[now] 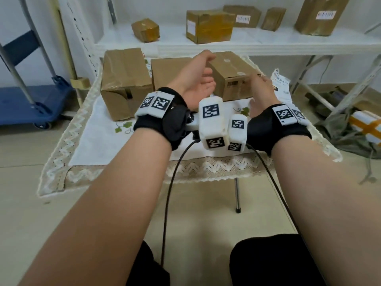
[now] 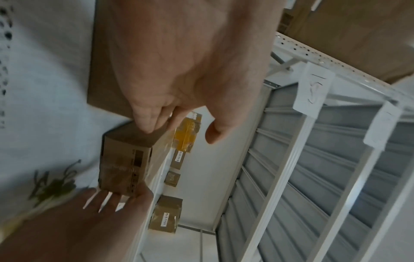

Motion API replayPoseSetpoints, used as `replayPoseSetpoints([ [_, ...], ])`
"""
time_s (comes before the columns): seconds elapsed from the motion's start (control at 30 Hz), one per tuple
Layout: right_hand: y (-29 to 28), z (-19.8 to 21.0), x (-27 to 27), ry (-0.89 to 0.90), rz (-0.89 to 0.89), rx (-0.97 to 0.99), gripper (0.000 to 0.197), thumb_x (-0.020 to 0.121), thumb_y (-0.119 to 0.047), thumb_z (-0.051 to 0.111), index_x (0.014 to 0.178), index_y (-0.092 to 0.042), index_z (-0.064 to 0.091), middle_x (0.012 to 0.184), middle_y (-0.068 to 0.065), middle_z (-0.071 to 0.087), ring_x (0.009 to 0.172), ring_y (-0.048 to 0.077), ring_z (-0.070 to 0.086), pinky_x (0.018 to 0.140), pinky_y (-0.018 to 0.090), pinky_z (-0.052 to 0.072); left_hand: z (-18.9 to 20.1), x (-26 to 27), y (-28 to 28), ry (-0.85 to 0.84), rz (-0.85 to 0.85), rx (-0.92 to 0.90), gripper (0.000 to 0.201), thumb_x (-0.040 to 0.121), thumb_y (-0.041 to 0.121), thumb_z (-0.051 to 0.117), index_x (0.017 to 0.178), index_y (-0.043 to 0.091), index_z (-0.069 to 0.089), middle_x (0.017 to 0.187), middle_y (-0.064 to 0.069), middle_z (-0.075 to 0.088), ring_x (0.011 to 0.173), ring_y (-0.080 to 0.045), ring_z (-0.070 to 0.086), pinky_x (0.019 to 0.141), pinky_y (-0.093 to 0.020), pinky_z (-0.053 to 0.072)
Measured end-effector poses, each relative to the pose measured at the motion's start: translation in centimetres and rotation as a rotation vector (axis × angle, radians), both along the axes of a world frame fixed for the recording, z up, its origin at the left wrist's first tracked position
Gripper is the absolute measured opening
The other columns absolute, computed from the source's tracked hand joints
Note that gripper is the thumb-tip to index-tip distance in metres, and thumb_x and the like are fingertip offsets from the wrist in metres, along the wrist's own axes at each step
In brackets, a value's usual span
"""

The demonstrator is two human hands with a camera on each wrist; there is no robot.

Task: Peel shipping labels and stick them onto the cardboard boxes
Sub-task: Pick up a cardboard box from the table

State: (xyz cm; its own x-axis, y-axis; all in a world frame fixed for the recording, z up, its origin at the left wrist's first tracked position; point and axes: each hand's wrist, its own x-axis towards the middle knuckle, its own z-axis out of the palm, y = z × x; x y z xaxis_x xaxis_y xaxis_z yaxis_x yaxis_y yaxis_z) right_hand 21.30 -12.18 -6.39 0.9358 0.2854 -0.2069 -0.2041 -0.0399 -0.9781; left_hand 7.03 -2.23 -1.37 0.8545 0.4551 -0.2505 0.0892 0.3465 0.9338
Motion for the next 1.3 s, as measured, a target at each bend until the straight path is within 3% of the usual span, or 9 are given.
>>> replayPoseSetpoints([
  [0.13, -0.3, 0.5, 0.8, 0.008, 0.064, -0.031, 0.064, 0.092, -0.029, 0.054, 0.154, -0.022, 0.039, 0.151, 0.006, 0.049, 0.136, 0.025, 0.045, 0.08, 0.036, 0.037, -0.6, 2.0, -0.3, 0.019, -0.025, -0.033, 0.091, 0.093, 0.039, 0.065, 0.155, -0.005, 0.017, 0.161, -0.029, 0.021, 0.151, -0.037, 0.025, 0.119, -0.039, 0.033],
  [0.23, -0.1, -0.4, 2.6, 0.03, 0.077, -0.057, 0.078, 0.072, -0.035, 0.063, 0.147, -0.017, 0.05, 0.143, 0.007, 0.058, 0.13, 0.028, 0.053, 0.074, 0.035, 0.045, -1.1, 3.2, 0.4, 0.044, -0.064, -0.002, 0.113, 0.062, 0.047, 0.08, 0.15, -0.001, 0.028, 0.142, -0.019, 0.045, 0.13, -0.031, 0.048, 0.105, -0.033, 0.042],
  [0.33, -0.3, -0.1, 2.4, 0.018, 0.078, -0.052, 0.08, 0.071, -0.041, 0.067, 0.145, -0.015, 0.051, 0.139, 0.007, 0.06, 0.122, 0.029, 0.06, 0.089, 0.038, 0.053, 0.0, 3.0, -0.1, 0.039, -0.07, -0.013, 0.066, 0.08, 0.045, 0.071, 0.13, 0.008, 0.048, 0.104, -0.008, 0.049, 0.084, -0.024, 0.053, 0.074, -0.024, 0.043],
  [0.4, -0.8, 0.5, 1.4, 0.034, 0.086, 0.02, 0.066, 0.087, -0.034, 0.066, 0.146, -0.013, 0.047, 0.139, 0.008, 0.06, 0.123, 0.028, 0.061, 0.095, 0.036, 0.055, 0.3, 3.1, 0.3, -0.009, -0.05, 0.002, 0.021, 0.096, 0.038, 0.058, 0.094, 0.017, 0.061, 0.089, -0.006, 0.045, 0.069, -0.022, 0.049, 0.056, -0.02, 0.047],
  [0.57, -1.4, 1.2, 0.4, 0.066, 0.146, 0.151, 0.039, 0.098, -0.034, 0.056, 0.13, -0.013, 0.06, 0.104, 0.007, 0.071, 0.101, 0.028, 0.07, 0.062, 0.03, 0.057, 1.3, 1.8, 0.1, -0.019, -0.04, -0.033, 0.026, 0.097, 0.041, 0.056, 0.105, 0.018, 0.046, 0.107, -0.008, 0.033, 0.091, -0.029, 0.044, 0.062, -0.029, 0.057],
  [0.73, -2.0, 3.2, -1.1, 0.075, 0.14, 0.253, 0.023, 0.103, -0.031, 0.052, 0.094, -0.013, 0.064, 0.076, 0.006, 0.075, 0.076, 0.024, 0.073, 0.064, 0.033, 0.061, 1.4, 0.5, -0.1, 0.001, -0.127, -0.017, 0.03, 0.096, 0.041, 0.056, 0.086, 0.016, 0.045, 0.07, 0.002, 0.038, 0.078, -0.026, 0.059, 0.067, -0.027, 0.049],
  [0.9, -2.4, 4.0, -2.7, 0.02, 0.093, 0.294, 0.033, 0.098, -0.042, 0.06, 0.112, -0.013, 0.064, 0.104, 0.014, 0.078, 0.092, 0.03, 0.077, 0.07, 0.05, 0.064, 1.3, -1.4, 0.1, -0.029, -0.145, 0.053, 0.031, 0.093, 0.041, 0.057, 0.105, 0.013, 0.051, 0.101, -0.003, 0.049, 0.102, -0.029, 0.059, 0.11, -0.034, 0.041],
  [1.07, -3.0, 3.7, -4.5, 0.146, 0.033, 0.386, 0.049, 0.093, -0.035, 0.059, 0.132, -0.007, 0.063, 0.118, 0.02, 0.074, 0.103, 0.036, 0.074, 0.068, 0.048, 0.062, 1.1, -3.7, -0.1, -0.055, -0.136, 0.113, 0.046, 0.1, 0.042, 0.049, 0.124, 0.005, 0.061, 0.116, -0.002, 0.061, 0.109, -0.028, 0.058, 0.106, -0.038, 0.045],
  [1.3, -3.5, 4.6, -5.9, 0.201, -0.003, 0.524, 0.034, 0.095, -0.038, 0.058, 0.116, -0.011, 0.059, 0.113, 0.016, 0.075, 0.101, 0.036, 0.074, 0.082, 0.058, 0.06, 0.8, -6.4, 0.7, 0.074, 0.026, 0.049, 0.047, 0.097, 0.041, 0.058, 0.125, 0.003, 0.06, 0.124, -0.015, 0.07, 0.105, -0.03, 0.074, 0.096, -0.044, 0.057],
])
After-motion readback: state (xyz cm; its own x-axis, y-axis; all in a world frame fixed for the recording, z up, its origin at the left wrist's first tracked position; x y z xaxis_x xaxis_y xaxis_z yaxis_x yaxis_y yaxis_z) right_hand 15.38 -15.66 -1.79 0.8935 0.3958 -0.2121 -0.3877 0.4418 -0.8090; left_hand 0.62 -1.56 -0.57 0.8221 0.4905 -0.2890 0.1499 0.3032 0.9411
